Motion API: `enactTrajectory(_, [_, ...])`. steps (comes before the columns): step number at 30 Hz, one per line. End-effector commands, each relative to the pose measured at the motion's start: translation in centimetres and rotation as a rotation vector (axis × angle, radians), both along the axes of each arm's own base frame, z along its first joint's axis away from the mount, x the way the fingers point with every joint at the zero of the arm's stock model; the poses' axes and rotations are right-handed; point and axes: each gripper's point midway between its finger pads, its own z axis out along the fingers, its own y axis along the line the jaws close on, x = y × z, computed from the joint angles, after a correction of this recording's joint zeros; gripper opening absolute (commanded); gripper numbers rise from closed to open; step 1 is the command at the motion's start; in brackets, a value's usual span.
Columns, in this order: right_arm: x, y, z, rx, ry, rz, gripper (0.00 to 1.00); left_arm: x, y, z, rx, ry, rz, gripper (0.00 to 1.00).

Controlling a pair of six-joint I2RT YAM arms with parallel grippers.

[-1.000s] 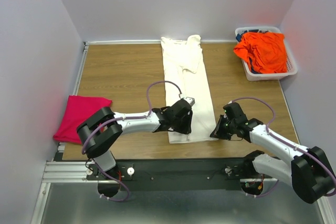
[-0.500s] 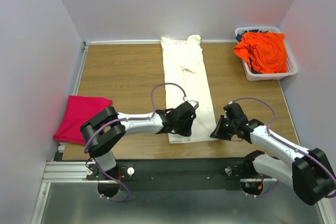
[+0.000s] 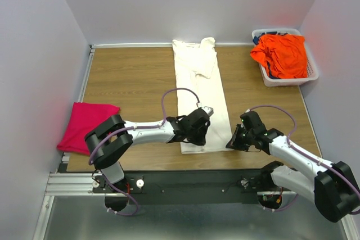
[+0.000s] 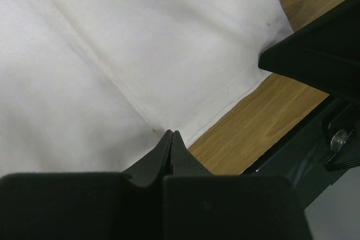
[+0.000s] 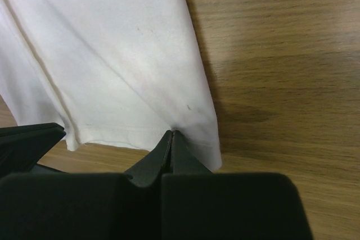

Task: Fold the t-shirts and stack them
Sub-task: Fold the tshirt

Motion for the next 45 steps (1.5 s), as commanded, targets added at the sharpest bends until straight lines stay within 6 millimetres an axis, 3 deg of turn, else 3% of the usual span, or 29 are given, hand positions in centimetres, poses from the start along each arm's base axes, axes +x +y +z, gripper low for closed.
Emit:
enactTrajectory(1, [-1.5, -1.4, -1.3, -0.061, 0.051, -0.025, 0.01, -0.1, -1.2, 2.2, -0.058, -0.018, -0.031, 0.0])
enactTrajectory(8, [-1.5, -1.3, -1.2, -0.058, 0.049, -0.024, 0.01, -0.2, -1.6, 2.2, -0.065, -0.015, -0.041, 0.01])
enactTrajectory(9, [-1.5, -1.3, -1.2, -0.058, 0.046, -0.025, 0.01, -0.2, -1.4, 2.1, -0.059, -0.017, -0.035, 0.15])
enactTrajectory(13, [-1.4, -1.3, -1.1, -0.056, 0.046, -0.024, 0.03, 0.1, -0.3, 2.1, -0.033, -0.038, -0.003, 0.4])
enactTrajectory(16, [-1.5, -1.3, -1.1, -0.057, 0.049, -0.021, 0.04, 0.1, 0.1, 2.1, -0.019, -0.047, 0.005, 0.45])
enactTrajectory(28, [-1.5, -1.3, -1.1, -0.056, 0.048, -0.02, 0.05, -1.1, -0.3, 0.6, 0.03, -0.027, -0.021, 0.43])
enactTrajectory(40, [-1.6, -1.2, -1.1, -0.047, 0.044, -0.018, 0.05, -0.8, 0.0, -0.6, 0.088, -0.053, 0.002, 0.41])
enactTrajectory(45, [-1.7, -1.3, -1.1, -0.046, 0.048, -0.02, 0.05, -0.7, -0.1, -0.5, 0.088, -0.06, 0.004, 0.34])
